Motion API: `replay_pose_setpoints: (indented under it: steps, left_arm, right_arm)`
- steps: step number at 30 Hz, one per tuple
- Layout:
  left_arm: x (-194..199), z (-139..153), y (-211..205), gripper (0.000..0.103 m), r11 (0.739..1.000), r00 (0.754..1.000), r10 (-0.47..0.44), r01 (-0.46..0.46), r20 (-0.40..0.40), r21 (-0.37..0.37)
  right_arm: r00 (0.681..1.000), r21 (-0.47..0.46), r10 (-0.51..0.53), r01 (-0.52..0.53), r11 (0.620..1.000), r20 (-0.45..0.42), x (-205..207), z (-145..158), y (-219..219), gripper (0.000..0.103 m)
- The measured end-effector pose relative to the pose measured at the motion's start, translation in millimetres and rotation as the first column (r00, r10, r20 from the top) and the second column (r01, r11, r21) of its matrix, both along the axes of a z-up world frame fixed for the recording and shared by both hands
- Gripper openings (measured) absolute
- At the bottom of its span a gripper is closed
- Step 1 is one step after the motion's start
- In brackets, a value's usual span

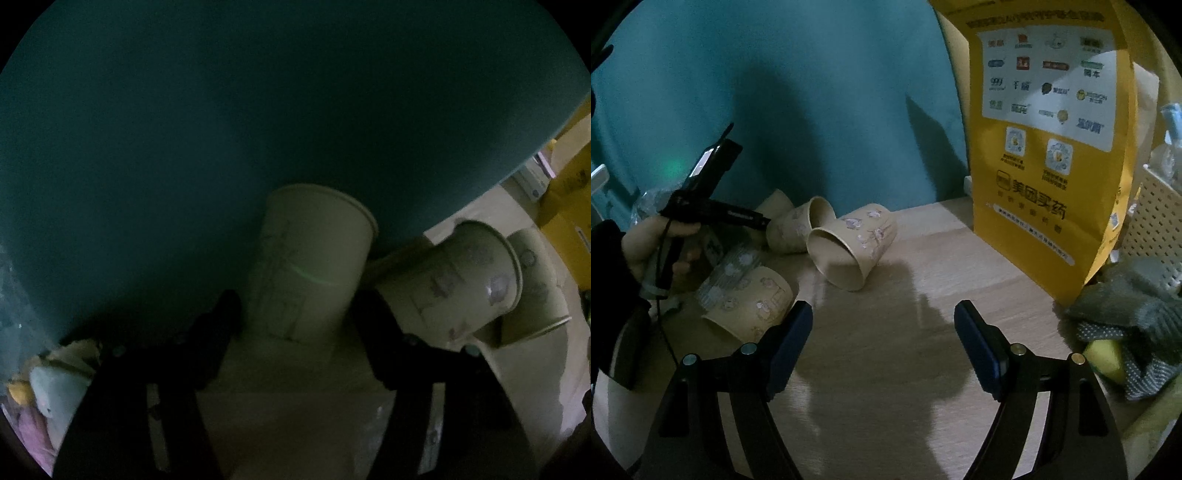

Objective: Flip cup upside down
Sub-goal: 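Reach the left tool to a paper cup lying on its side and grasp it, then lift the drawn-on paper cup with the left tool, rim up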

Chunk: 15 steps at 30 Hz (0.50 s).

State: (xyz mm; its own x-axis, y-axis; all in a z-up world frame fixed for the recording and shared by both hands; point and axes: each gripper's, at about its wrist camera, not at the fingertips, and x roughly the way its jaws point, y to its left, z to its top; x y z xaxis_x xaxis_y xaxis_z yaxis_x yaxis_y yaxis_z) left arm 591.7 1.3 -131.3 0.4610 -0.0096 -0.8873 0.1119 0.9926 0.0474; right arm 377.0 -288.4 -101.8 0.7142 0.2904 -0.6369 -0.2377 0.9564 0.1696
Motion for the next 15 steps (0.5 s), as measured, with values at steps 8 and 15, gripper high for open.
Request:
replay_pose_setpoints:
  steps: [8, 15]
  left_arm:
    - [-33.6, 26.6, -1.9, 0.063, 0.999, 0.998, 0.02, -0.019, 0.055, -0.028]
    - [-99.4, 59.3, -13.5, 0.063, 0.998, 0.993, 0.034, -0.028, 0.109, -0.059]
  right_arm:
    - [1.0, 0.004, 0.001, -0.001, 1.0, 0.006, -5.2, 8.2, -1.5, 0.082]
    - [0.999, 0.019, 0.023, -0.024, 1.0, 0.036, -28.6, 27.2, -0.6, 0.082]
